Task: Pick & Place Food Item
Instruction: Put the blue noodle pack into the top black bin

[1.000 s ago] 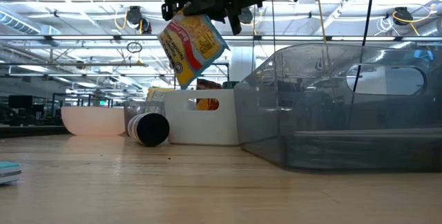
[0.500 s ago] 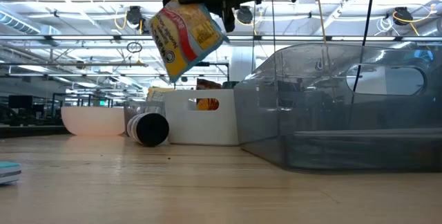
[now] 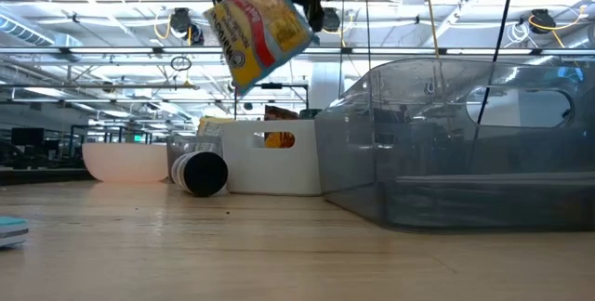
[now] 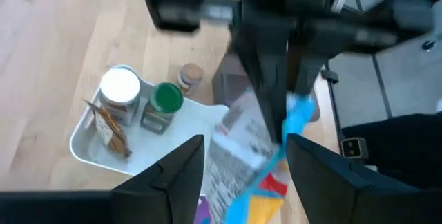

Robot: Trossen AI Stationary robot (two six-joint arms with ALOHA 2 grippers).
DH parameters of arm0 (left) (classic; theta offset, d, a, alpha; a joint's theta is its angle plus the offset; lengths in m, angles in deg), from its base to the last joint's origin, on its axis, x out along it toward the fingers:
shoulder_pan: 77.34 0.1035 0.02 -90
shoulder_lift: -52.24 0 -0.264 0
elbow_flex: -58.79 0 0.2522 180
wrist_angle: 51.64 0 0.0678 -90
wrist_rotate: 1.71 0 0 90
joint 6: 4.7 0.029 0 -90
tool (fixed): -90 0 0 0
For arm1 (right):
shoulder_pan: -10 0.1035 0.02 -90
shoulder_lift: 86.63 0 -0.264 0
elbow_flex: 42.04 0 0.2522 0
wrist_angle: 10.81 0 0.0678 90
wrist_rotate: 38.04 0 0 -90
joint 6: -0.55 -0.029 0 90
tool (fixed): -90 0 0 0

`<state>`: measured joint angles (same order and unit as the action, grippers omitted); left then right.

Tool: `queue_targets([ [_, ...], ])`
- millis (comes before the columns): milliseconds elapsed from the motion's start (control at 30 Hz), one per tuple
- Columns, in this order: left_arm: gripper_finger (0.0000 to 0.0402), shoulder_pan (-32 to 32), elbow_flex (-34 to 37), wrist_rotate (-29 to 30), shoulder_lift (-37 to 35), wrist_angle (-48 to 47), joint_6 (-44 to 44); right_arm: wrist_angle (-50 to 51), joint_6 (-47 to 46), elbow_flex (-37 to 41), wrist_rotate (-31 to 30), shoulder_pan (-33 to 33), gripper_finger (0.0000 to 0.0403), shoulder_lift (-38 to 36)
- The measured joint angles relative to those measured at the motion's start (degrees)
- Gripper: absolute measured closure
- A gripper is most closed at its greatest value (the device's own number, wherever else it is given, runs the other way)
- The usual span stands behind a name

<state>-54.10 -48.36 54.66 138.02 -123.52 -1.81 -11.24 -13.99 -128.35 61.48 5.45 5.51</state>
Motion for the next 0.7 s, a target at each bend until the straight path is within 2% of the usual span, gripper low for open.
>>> queue_targets([
  [267,0.0196,-1.15,0.0,-0.83,0.06,-1.45,1.09,-0.86,-0.54,-0.04,2.8,-1.56,0.0403,-1.22],
  [700,0.0211,-2.86,-0.02,-0.83,1.66,-2.21,1.11,-2.25,-0.43,-0.02,2.84,-1.86,0.0403,-1.22],
])
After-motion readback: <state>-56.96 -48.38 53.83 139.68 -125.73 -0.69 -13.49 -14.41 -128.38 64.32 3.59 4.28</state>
